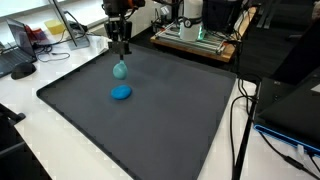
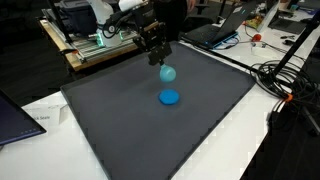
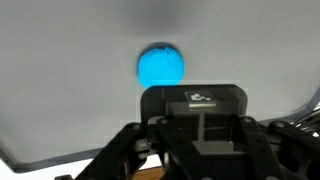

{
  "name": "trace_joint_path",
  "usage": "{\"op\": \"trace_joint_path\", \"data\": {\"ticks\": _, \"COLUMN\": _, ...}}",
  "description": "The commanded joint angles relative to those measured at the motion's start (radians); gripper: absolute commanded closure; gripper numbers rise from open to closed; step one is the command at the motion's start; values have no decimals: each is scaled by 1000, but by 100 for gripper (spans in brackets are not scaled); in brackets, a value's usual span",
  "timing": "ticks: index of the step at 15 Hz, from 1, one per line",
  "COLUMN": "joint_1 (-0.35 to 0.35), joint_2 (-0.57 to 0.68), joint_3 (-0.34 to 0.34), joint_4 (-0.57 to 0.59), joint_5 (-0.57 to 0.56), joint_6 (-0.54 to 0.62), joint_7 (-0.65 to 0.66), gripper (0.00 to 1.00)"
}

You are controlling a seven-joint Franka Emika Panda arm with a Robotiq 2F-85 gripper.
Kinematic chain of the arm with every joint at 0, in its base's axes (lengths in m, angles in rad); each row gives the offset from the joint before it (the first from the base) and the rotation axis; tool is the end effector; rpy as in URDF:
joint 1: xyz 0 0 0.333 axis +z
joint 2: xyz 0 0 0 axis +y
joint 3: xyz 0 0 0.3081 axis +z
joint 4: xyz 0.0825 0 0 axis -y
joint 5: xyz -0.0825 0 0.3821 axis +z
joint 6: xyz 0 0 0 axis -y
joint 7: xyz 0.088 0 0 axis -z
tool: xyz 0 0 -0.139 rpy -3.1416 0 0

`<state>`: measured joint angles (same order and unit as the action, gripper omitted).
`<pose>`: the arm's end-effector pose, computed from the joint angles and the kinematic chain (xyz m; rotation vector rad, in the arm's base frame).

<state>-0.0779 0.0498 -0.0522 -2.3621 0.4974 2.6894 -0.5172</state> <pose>0.5293 -0.0782 0.2958 -2.9249 0.0468 -0.5084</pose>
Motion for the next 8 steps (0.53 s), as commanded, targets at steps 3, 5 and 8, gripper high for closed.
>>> {"op": "trace_joint_path", "data": {"ticks": 3, "joint_1": 6, "joint_2": 70, "joint_3": 15, "joint_4": 43, "joint_5": 14, "joint_6": 84, "joint_7": -24, "gripper": 78}}
{"op": "trace_joint_path", "data": {"ticks": 5, "joint_1": 8, "joint_2": 65, "joint_3": 25, "joint_4": 41, "joint_5": 21, "joint_6": 120, "joint_7": -32, "gripper": 78}}
{"op": "trace_joint_path", "data": {"ticks": 8, "joint_1": 5, "joint_2": 68, "joint_3": 38, "joint_4": 47, "joint_5": 24, "joint_6": 149, "joint_7": -35, "gripper": 78}}
